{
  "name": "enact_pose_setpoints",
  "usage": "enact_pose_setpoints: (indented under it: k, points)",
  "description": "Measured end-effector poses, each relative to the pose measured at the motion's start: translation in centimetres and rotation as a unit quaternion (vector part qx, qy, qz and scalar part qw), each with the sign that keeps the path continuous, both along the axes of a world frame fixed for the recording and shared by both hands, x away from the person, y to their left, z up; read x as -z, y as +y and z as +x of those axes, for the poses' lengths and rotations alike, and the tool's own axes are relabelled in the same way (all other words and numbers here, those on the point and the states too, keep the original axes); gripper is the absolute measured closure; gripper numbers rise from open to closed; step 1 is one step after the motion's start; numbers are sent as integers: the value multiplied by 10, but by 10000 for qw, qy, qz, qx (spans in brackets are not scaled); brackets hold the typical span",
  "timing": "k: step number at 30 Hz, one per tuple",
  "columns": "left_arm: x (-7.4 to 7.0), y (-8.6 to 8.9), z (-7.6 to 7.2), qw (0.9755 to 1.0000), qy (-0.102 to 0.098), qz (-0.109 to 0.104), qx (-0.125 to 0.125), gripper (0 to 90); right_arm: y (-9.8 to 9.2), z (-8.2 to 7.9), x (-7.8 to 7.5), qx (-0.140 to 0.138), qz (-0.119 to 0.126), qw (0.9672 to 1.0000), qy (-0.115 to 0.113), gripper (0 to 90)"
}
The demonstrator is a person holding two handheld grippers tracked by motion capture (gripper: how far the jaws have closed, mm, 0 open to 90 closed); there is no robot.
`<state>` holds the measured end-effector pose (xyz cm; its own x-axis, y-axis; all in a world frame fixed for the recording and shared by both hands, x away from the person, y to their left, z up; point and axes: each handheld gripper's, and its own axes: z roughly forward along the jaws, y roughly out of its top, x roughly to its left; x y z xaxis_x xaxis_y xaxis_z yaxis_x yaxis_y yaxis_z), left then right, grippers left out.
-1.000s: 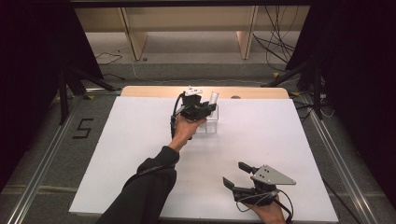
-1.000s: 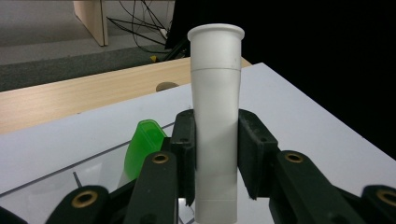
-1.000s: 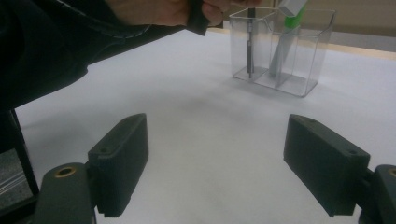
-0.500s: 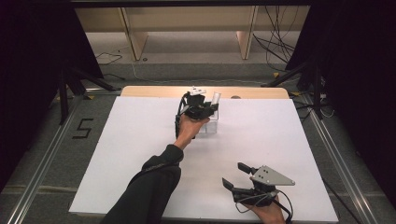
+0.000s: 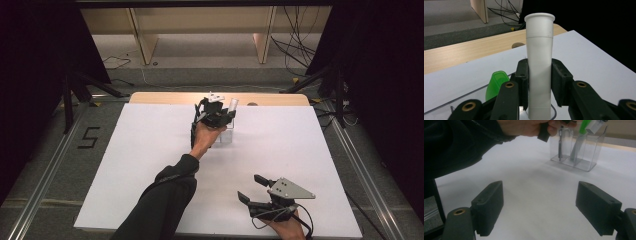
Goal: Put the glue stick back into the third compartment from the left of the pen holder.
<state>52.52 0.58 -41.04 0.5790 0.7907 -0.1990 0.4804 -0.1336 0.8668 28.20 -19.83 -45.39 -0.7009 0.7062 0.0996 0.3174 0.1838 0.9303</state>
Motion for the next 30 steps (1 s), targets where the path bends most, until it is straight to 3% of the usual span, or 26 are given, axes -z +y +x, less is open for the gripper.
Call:
enact_pose_setpoints:
  k: [18,26,30]
  points:
    - [2,-5,1,9999,-48,165,-5,685,0,0,0,-17,-25,10000,-4,233]
    - [-11,-6,-4,9998,168,103,71,358,-1,0,0,-2,-8,10000,9,234]
    - [-21,-3,-10,9998,128,71,145,309,-1,1,0,4,-15,10000,2,233]
